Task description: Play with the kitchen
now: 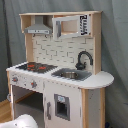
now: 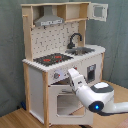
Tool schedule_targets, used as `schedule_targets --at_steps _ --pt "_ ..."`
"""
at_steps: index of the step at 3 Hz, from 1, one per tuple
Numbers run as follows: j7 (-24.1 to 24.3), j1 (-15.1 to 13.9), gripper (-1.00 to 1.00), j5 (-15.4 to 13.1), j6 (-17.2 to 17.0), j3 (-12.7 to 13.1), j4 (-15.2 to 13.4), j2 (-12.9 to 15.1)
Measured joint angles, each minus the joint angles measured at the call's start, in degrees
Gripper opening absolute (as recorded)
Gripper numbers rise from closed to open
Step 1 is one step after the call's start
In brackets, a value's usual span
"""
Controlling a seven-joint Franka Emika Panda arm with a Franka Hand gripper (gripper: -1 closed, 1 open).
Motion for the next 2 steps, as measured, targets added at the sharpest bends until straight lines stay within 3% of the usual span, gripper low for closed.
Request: schedule_targets --at_steps 2 --pt "-12.1 0.1 1.00 0.9 -2.7 -3.4 -1.3 1.0"
